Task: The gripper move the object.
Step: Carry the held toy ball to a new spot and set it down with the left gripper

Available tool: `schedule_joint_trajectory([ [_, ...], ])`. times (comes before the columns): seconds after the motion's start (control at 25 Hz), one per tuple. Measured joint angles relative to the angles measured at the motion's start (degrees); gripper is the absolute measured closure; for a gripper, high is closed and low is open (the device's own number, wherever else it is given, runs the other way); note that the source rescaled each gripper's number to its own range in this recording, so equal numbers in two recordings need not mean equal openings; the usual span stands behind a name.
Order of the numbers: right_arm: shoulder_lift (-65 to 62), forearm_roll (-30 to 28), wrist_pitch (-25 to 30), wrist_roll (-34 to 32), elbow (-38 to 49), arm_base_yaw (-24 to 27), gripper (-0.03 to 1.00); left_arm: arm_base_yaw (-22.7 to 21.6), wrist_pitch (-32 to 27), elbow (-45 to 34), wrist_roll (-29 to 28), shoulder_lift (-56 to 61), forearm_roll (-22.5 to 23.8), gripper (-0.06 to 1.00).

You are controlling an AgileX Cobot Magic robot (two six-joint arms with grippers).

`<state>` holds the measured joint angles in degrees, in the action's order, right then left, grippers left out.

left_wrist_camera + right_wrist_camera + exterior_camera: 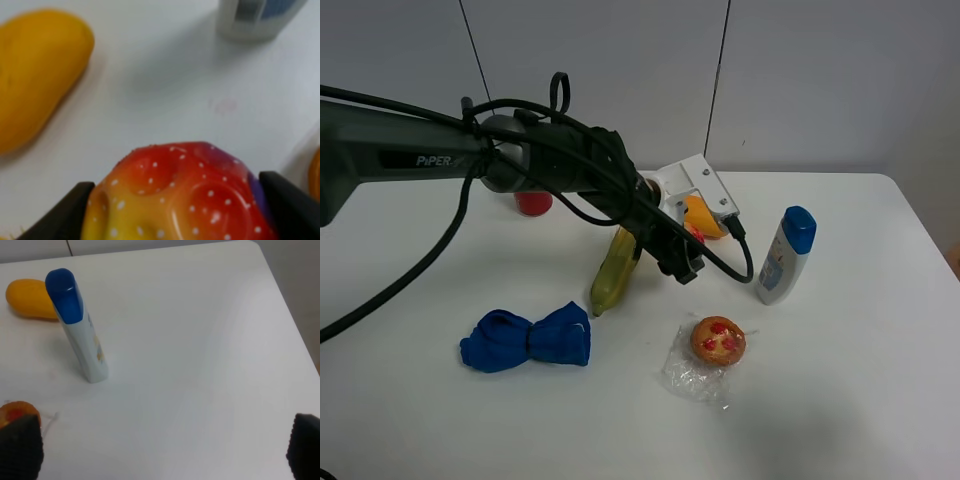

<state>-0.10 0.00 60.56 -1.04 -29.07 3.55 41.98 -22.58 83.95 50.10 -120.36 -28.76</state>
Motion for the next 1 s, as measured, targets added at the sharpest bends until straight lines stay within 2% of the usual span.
schedule_joint_trajectory([
  [0.44,0.0,0.0,0.0,0.0,0.0,0.0,-0.03,0.7,-1.5,9.9,0.0,-9.8,-1.5,0.91],
  [0.92,0.0,0.0,0.0,0.0,0.0,0.0,-0.03,0.7,-1.8,10.6,0.0,-12.8,-2.6,0.91],
  [0.96,0.0,0.0,0.0,0.0,0.0,0.0,-0.03,0.7,-1.8,10.6,0.0,-12.9,-2.6,0.86],
  [1.0,0.0,0.0,0.0,0.0,0.0,0.0,-0.03,0.7,-1.8,10.6,0.0,-13.0,-2.6,0.76],
])
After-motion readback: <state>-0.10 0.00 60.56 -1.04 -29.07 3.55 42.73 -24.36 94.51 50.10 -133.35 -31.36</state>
